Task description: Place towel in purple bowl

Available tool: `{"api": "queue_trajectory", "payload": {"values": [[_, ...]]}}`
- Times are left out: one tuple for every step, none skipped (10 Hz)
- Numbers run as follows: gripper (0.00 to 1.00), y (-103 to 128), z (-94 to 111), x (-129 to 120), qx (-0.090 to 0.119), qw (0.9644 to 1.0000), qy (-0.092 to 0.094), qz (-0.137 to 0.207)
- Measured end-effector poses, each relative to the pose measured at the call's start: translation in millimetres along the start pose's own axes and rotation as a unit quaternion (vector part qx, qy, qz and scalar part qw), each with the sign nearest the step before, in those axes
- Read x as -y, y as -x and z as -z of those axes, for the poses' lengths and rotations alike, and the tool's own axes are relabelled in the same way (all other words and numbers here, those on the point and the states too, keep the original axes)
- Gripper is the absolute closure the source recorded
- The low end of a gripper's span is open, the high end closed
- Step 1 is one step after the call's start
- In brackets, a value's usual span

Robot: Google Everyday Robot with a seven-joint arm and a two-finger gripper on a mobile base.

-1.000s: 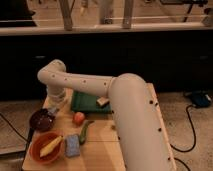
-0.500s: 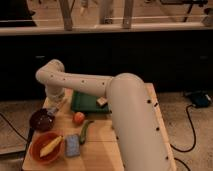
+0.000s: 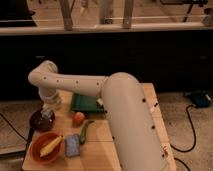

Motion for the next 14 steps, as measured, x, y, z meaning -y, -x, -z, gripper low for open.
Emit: {"api": "queue_trajectory", "payload": {"values": [[1.0,7,-1,2,0.003,0.9999,0.0,0.011],[1.0,13,-2,4,0.005,0.9998,0.001,0.021],[1.0,18,-3,6,0.007,0.9995,0.002,0.03],[1.0,22,-5,8,0.009,0.9992,0.003,0.038],[1.0,27,-6,11,0.012,0.9989,0.004,0.046],[1.0,32,-9,13,0.014,0.9984,0.009,0.055],[1.0,36,-11,15,0.016,0.9979,0.012,0.061],[1.0,38,-12,17,0.017,0.9976,0.014,0.065],[1.0,41,-13,18,0.018,0.9973,0.017,0.07],[1.0,43,-14,19,0.019,0.997,0.018,0.073],[0.99,43,-15,20,0.02,0.9968,0.018,0.076],[0.94,43,-16,19,0.022,0.9966,0.019,0.077],[0.83,43,-16,20,0.026,0.9964,0.019,0.079],[0.73,44,-17,19,0.028,0.9961,0.02,0.081]]}}
